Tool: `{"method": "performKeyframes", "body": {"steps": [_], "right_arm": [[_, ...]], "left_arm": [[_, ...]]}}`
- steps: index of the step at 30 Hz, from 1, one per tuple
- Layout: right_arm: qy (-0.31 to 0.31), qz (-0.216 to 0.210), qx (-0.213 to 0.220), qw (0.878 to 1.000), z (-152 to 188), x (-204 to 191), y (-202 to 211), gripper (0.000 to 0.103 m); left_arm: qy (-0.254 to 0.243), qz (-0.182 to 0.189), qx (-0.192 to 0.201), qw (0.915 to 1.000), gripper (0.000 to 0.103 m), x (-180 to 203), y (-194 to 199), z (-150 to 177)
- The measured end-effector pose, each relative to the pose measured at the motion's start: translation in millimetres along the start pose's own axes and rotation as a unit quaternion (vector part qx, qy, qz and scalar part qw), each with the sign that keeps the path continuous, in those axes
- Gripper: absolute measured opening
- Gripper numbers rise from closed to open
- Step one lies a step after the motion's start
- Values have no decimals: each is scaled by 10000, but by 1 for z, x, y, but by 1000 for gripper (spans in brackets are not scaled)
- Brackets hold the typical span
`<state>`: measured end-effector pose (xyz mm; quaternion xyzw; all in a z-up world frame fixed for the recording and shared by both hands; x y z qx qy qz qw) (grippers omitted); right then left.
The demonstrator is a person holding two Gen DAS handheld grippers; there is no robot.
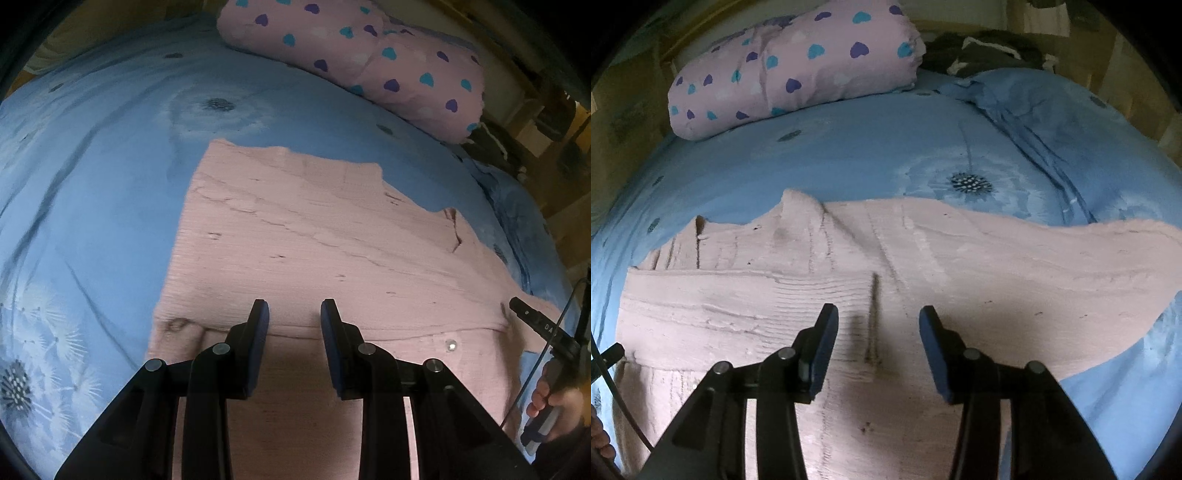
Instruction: Fold small clothes
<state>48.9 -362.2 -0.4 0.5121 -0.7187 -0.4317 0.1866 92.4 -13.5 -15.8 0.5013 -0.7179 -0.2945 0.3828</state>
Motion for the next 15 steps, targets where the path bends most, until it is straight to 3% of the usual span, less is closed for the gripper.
{"method": "performKeyframes", "body": {"steps": [15], "right_arm": [[-86,115,-35,9999,5,49,12,48]], "left_arm": [[-500,111,-147,9986,9,67,-24,9]]}}
Point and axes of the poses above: each gripper's, at about its wrist camera, not at the fingertips, and y roughly against the way its jaws point, x to its right, z to its underside, the point moved 9 cm from there along -y, roughly the way its jaws point, and after that the axes turned 7 degrees about -y, right-handed, at the moved point
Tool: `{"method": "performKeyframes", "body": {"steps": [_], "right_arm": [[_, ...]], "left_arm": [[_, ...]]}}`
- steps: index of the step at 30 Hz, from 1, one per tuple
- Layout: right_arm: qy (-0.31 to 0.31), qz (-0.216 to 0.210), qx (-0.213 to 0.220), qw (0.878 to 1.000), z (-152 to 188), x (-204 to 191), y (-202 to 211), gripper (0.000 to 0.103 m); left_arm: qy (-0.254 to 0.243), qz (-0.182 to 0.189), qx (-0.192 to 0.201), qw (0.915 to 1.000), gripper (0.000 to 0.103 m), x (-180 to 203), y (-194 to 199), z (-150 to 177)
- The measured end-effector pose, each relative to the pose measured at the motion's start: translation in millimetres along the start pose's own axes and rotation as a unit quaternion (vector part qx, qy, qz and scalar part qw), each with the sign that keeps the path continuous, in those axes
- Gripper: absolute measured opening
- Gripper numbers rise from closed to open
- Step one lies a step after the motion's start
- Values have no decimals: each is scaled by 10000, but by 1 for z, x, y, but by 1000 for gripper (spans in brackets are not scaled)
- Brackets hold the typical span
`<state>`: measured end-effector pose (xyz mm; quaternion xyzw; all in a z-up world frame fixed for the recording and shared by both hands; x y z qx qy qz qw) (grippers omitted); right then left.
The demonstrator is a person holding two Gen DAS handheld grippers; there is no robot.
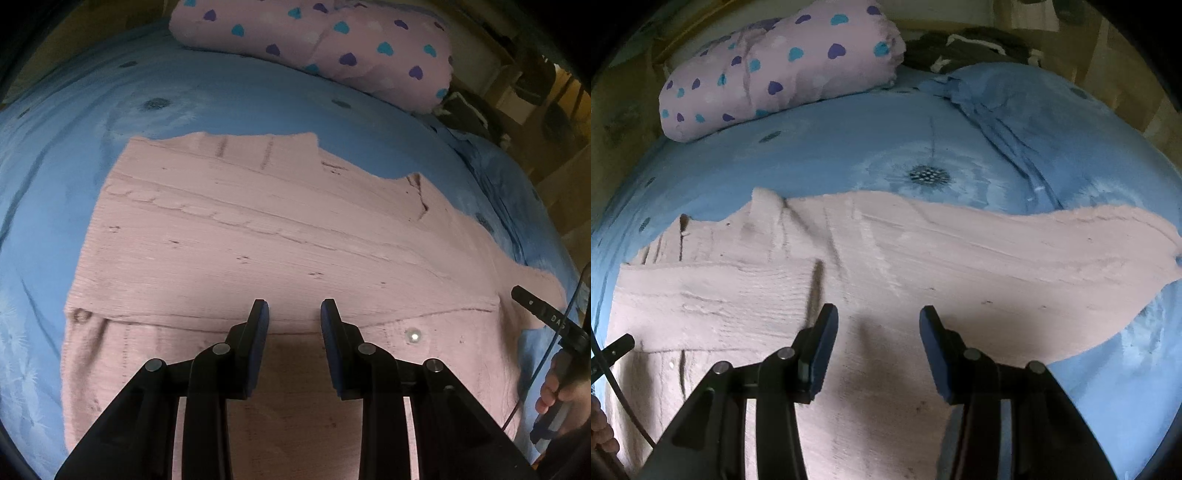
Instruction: Fold small clothes
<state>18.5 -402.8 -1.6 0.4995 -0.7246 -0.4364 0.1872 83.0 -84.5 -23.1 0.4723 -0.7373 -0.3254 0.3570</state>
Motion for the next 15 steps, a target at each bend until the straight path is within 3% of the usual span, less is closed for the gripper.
{"method": "performKeyframes", "body": {"steps": [8,15], "right_arm": [[-24,187,35,9998,4,50,9,48],[-598,398,93,9974,4,122,17,48]], "left_arm": [[-166,22,1,9999,9,34,-15,2],[-541,-65,222,9983,9,67,-22,0]]}}
Point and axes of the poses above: each gripper's, at about its wrist camera, not at the fingertips, and y roughly against the way its jaws point, x to its right, z to its underside, the point moved 9 cm from there along -y, roughly the way its jaws point, and after that the axes turned 7 degrees about -y, right-handed, at the moved point
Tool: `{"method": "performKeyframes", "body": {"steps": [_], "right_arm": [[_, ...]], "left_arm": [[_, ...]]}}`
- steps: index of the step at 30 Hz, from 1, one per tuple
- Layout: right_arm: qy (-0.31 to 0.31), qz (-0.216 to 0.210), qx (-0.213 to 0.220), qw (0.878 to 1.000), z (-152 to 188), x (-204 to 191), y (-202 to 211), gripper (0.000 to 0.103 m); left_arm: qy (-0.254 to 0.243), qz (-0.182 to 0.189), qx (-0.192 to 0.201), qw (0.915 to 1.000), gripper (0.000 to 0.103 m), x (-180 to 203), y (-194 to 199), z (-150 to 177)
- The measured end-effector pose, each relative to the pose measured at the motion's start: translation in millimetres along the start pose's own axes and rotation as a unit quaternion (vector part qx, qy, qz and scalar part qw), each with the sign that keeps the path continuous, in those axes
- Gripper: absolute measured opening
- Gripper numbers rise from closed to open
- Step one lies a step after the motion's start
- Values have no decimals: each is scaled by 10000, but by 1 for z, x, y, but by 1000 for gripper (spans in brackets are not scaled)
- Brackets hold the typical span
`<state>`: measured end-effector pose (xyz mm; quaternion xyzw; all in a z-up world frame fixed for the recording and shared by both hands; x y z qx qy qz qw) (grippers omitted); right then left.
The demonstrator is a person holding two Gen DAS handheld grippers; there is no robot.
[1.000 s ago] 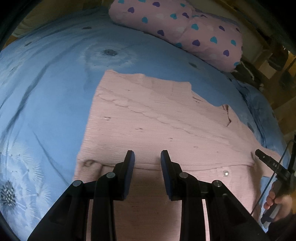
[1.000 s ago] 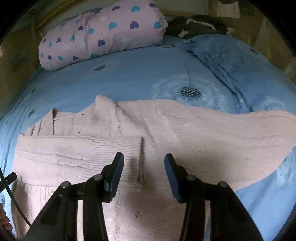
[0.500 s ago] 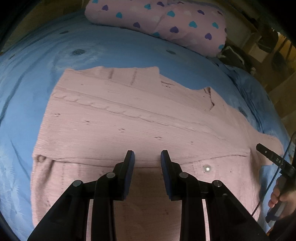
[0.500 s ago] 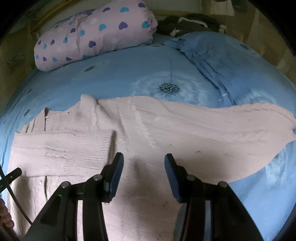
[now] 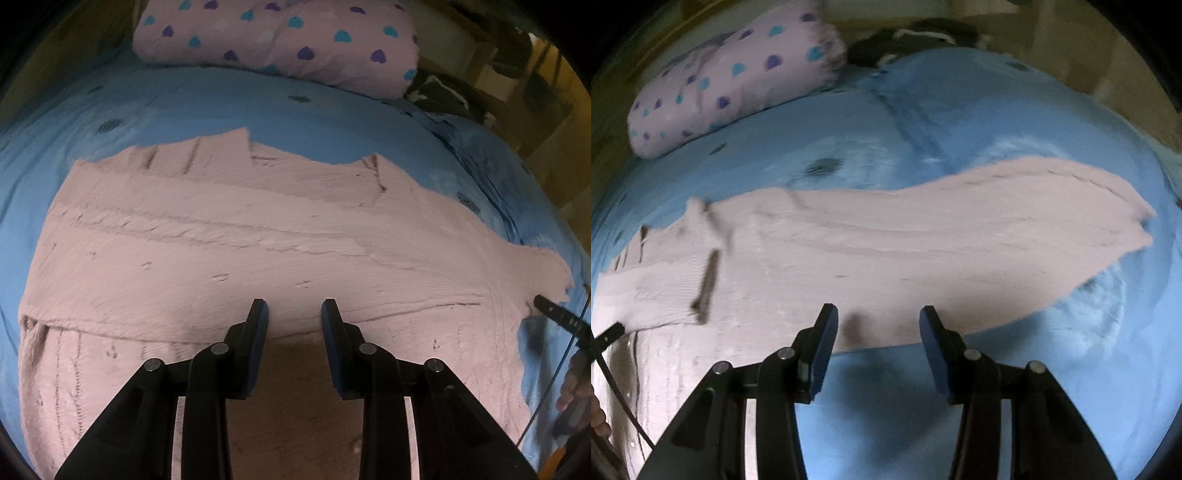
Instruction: Fold small clothes
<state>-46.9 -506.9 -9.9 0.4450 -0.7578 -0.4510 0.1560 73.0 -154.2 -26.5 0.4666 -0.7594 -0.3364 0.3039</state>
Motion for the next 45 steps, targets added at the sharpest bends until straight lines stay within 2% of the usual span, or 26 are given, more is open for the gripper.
{"method": "performKeyframes", "body": {"steps": [3,5,9,11,13,15,16,17,18,19,20,22,24,26,28,30,34,36,39,40,41,42,43,44,45], "right_arm": [[-393,144,74,9991,-7,34,0,48],[-686,395,212,9966,-11,59,2,48],[-554,1392,760,9858,-23,96,12,50],[-526,1817,905,9778,-26,113,14,61],[-737,1979,941,9729,-27,130,13,66],[-1171,2001,918,9684,-29,153,10,66],[-1443,1948,931,9657,-29,167,9,66],[-1875,1769,978,9612,-28,183,9,66],[-2193,1522,1013,9584,-28,193,7,66],[-2555,1154,1049,9541,-27,203,5,66],[-2997,750,1107,9446,-26,215,2,66],[-3912,127,1467,9085,-26,242,1,66],[-4478,-378,1766,8757,-29,258,0,66],[-4626,-630,2026,8608,-35,264,0,66],[-4493,-661,2261,8618,-44,269,-1,66],[-4531,-779,2477,8528,-46,274,0,66],[-5168,-1480,2857,7933,-54,307,-1,64],[-5256,-1564,2907,7841,-63,319,-3,64],[-5216,-1602,2853,7879,-75,331,-11,57],[-5204,-1630,2829,7890,-75,334,-12,46],[-5209,-1683,2764,7899,-76,336,-17,30],[-5234,-1697,2638,7922,-74,334,-24,21],[-5267,-1661,2497,7954,-72,334,-30,7],[-5259,-1704,2514,7945,-77,341,-32,6],[-5215,-1547,2533,8000,-80,342,-28,7]], "left_arm": [[-225,191,119,9995,9,19,0,-2],[-427,353,175,9983,9,34,-1,-1],[-837,285,234,9958,10,55,-5,0],[-941,319,245,9947,10,64,-8,-1],[-910,476,269,9944,10,72,-11,-5],[-949,837,330,9914,10,87,-12,-8],[-977,1047,341,9891,10,94,-12,-8],[-1005,1347,294,9853,10,103,-15,-5],[-1001,1486,209,9836,10,106,-18,-2],[-967,1577,87,9827,10,109,-24,1],[-882,1646,-45,9824,10,110,-30,6],[-812,1713,-32,9819,10,109,-30,6],[-670,1821,-48,9810,10,105,-29,6],[-539,1971,-55,9789,10,102,-30,7],[-398,2119,-76,9765,10,98,-29,7],[-379,2170,-71,9754,10,97,-27,9],[-382,2221,-87,9742,10,90,-25,13],[-342,2284,-98,9729,10,87,-24,14],[-241,2373,-119,9711,10,85,-26,14],[-235,2378,-119,9710,10,85,-27,14],[-239,2372,-112,9711,10,86,-27,14],[-255,2366,-110,9712,10,87,-28,14],[-267,2358,-106,9714,10,88,-28,13],[-269,2361,-105,9713,10,88,-28,13],[-256,2375,-108,9710,10,88,-29,13]]}}
Point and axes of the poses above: each gripper's, at about its wrist camera, not at the fingertips, and y roughly against the way its jaws point, x to its right, z to its underside, the point moved 9 cm from there along -y, roughly the way its jaws point, and after that the axes turned 7 degrees about -y, right-handed, at the moved point
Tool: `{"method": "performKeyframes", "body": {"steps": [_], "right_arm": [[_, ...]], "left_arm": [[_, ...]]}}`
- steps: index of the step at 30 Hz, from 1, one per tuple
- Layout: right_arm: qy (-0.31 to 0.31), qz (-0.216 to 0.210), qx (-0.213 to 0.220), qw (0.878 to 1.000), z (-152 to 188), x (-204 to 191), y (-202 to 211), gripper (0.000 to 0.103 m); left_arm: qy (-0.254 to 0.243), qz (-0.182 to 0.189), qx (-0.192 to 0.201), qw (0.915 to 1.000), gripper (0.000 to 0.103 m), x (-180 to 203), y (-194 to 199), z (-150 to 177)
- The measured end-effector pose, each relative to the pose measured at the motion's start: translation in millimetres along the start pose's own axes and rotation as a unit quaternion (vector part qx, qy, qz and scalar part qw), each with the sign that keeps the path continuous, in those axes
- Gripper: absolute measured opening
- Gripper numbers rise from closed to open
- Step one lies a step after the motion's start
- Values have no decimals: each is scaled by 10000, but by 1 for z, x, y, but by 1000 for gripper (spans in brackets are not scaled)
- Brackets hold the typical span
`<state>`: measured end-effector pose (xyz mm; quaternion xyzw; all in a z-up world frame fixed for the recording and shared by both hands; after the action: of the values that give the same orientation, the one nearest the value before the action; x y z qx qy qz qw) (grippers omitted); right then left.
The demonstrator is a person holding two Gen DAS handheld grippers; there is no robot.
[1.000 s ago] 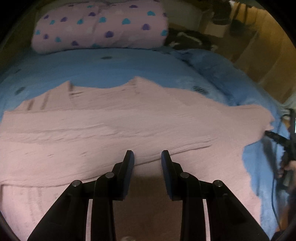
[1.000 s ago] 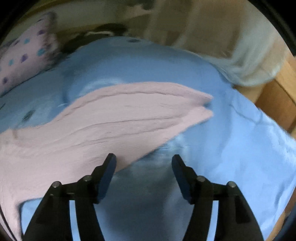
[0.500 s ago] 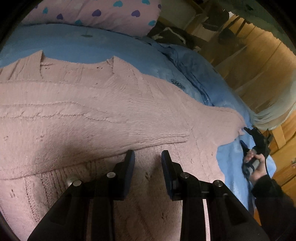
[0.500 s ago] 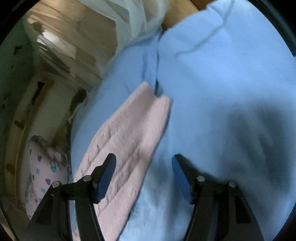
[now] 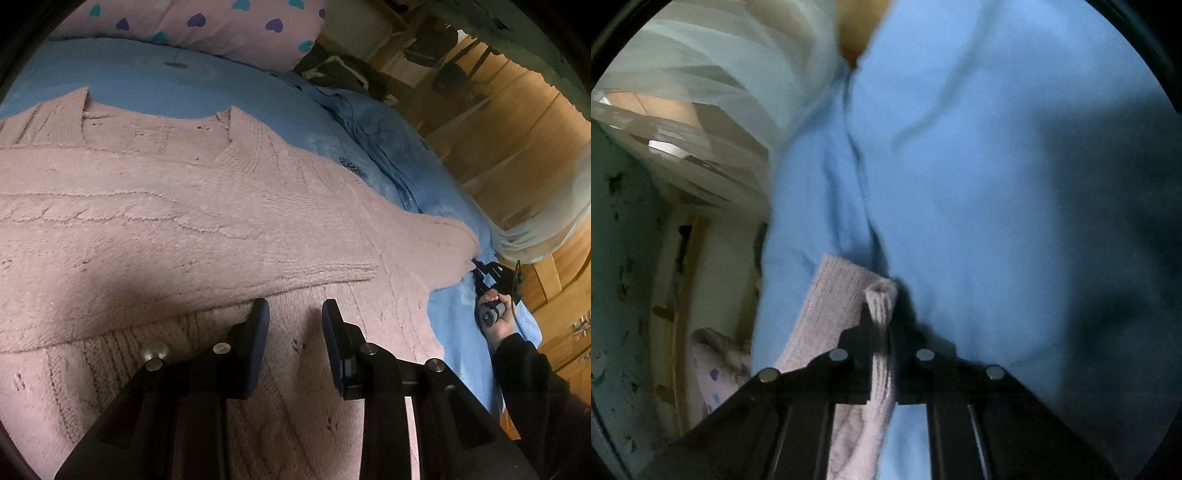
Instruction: Fold small clothes
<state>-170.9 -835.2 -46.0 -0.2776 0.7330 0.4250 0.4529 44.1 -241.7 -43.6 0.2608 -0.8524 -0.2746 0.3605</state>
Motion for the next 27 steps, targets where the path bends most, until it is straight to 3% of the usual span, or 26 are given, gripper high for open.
{"method": "performKeyframes", "body": {"steps": [2,4,8,13,16,20,21,25,27], "right_arm": [[522,287,263,9979,-4,-16,13,6],[1309,274,448,9900,1,-54,23,6],[2451,8,425,9686,32,-122,45,6],[3309,-289,-108,9432,113,-166,54,7],[3645,-251,-837,9271,178,-170,30,7],[4648,-27,-1590,8710,271,-168,7,7],[4828,-56,-1633,8604,286,-170,11,7],[5855,-120,-1454,7974,338,-188,33,6],[6136,-104,-1491,7753,357,-192,43,6]], "left_arm": [[43,45,10,10000,10,-1,0,0],[62,64,12,10000,10,-2,-1,-1],[68,68,12,10000,10,-2,-2,-1],[104,102,21,9999,10,-3,-1,-2],[136,113,27,9998,10,-4,0,-2],[147,132,26,9998,10,-4,0,-2],[154,141,27,9998,10,-5,0,-2],[197,186,34,9996,10,-6,0,-3],[206,199,32,9996,10,-6,0,-3]]}}
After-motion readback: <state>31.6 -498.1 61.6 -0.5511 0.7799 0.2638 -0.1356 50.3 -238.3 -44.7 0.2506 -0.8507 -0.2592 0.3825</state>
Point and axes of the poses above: each gripper's, at about its wrist camera, not at the fingertips, and y roughly against the way its jaws point, x to its right, z to its underside, the point moved 9 cm from there along -y, roughly the way its jaws point, and after that the axes turned 7 degrees about -y, right-handed, at the moved point
